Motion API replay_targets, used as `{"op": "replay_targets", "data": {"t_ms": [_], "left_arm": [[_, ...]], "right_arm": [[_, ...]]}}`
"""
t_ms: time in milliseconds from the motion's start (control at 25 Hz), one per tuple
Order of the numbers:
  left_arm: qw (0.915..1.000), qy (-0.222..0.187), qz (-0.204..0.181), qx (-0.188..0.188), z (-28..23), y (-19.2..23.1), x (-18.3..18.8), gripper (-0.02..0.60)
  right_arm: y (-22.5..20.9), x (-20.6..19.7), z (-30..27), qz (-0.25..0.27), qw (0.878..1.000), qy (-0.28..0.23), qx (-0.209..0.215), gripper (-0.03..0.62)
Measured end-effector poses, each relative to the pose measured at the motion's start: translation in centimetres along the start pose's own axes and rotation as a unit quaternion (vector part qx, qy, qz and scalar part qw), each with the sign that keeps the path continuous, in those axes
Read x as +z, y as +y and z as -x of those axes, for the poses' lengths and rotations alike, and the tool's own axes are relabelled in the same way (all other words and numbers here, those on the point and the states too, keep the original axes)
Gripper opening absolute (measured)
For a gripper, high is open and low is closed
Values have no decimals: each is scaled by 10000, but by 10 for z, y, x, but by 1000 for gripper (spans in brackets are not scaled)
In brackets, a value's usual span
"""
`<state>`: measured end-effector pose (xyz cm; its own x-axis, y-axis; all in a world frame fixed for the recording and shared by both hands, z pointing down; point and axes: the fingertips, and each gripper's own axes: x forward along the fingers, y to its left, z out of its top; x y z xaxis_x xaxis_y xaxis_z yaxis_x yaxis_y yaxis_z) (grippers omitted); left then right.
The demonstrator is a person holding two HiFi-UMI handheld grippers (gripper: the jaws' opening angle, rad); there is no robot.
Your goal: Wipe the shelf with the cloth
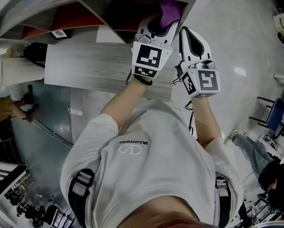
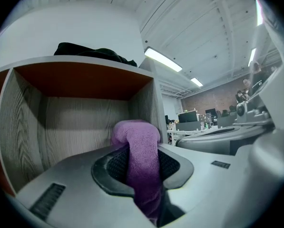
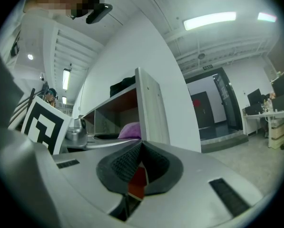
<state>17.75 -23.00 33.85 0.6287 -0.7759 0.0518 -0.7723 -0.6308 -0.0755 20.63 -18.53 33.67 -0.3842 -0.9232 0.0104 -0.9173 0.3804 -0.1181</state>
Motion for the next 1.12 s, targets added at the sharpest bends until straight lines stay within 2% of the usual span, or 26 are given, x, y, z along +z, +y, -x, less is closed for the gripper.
{"op": "replay_targets", "data": {"t_ms": [440, 1120], "left_arm": [[9999, -118, 1, -22, 6, -1, 22, 103], [9993, -360, -19, -41, 10, 2, 55, 103]], "right_arm": [[2, 27, 4, 37, 9999, -109, -119, 0], [12, 39, 5, 94, 9998, -148, -97, 0]]}}
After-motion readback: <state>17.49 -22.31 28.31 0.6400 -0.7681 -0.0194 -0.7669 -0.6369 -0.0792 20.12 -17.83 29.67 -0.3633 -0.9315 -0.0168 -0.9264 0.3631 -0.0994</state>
